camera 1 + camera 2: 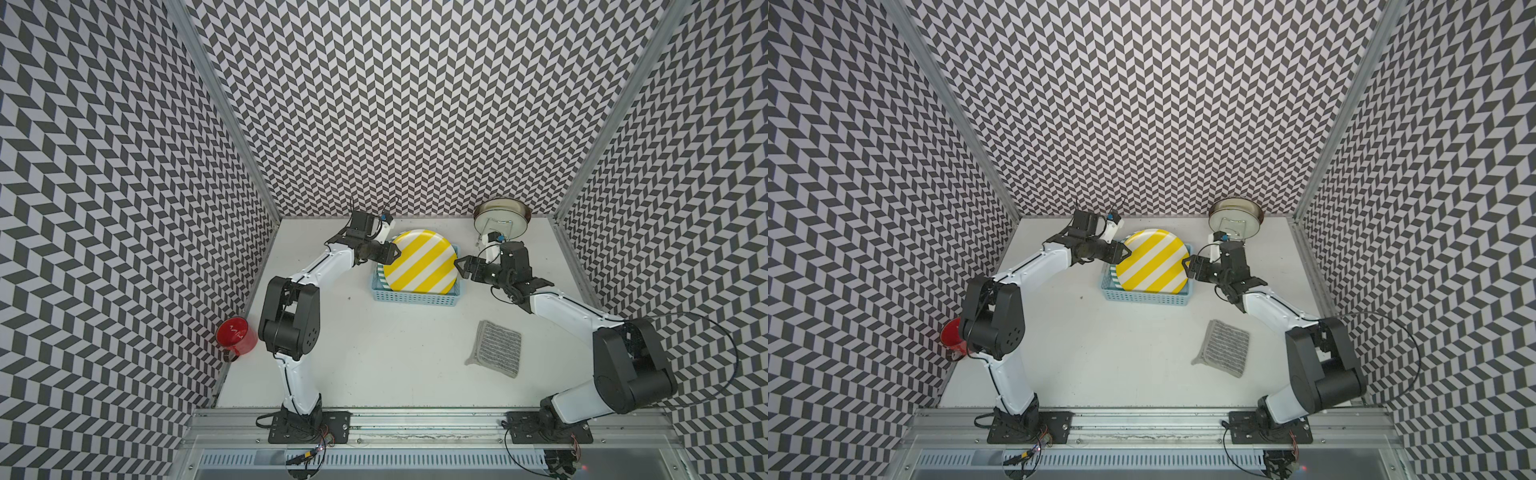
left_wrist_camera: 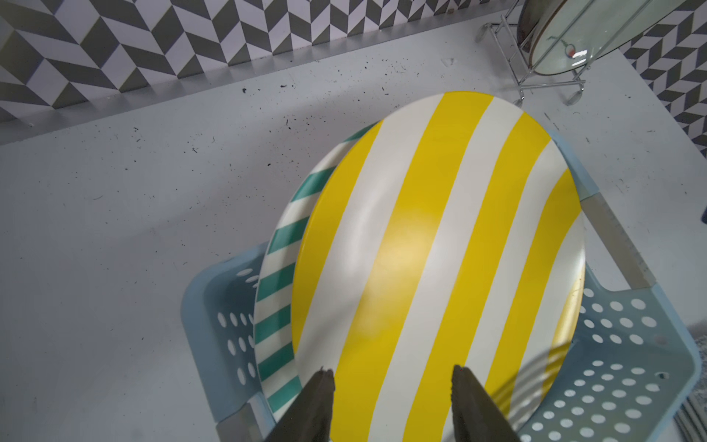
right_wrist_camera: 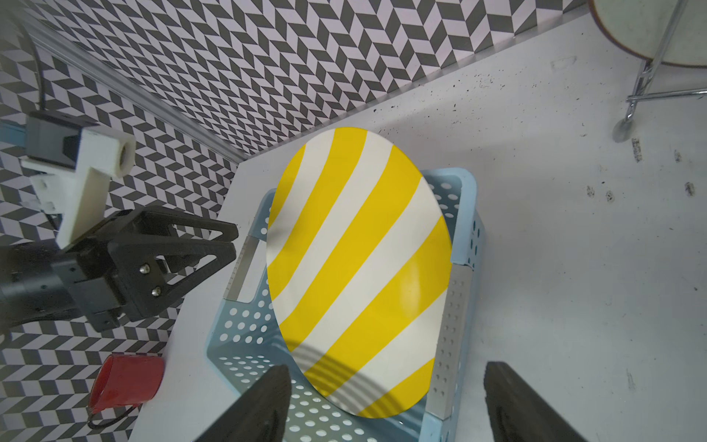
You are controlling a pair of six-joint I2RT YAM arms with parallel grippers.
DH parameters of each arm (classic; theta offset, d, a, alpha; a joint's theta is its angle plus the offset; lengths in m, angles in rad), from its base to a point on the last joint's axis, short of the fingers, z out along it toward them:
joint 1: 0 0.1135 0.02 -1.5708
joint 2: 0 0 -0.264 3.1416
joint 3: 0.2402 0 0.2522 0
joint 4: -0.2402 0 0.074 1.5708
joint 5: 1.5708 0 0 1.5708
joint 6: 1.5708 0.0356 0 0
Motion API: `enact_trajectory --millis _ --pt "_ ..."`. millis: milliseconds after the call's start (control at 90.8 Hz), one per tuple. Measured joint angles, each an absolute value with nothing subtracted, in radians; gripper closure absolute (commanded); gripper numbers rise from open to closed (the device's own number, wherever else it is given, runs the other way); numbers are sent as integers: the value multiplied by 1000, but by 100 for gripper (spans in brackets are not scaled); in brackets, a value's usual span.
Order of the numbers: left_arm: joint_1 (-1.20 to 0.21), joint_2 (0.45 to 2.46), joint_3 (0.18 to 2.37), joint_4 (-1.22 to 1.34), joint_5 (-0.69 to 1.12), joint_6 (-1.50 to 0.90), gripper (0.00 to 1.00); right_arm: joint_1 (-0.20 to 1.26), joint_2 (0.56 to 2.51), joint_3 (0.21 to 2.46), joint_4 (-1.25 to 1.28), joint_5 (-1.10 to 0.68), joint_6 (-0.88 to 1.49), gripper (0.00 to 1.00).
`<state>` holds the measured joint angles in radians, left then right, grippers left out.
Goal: Wipe the wet plate dry
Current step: Pick up the plate from the bin.
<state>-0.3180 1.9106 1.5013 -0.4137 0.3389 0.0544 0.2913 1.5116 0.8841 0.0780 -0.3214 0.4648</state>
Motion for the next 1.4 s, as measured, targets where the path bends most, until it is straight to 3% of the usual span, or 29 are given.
enact_trajectory --millis 749,1399 --pt "-354 1979 1571 -496 177 56 40 303 1512 865 66 -283 464 15" --pt "-357 2021 1573 -504 144 60 35 314 1512 865 56 -275 464 14"
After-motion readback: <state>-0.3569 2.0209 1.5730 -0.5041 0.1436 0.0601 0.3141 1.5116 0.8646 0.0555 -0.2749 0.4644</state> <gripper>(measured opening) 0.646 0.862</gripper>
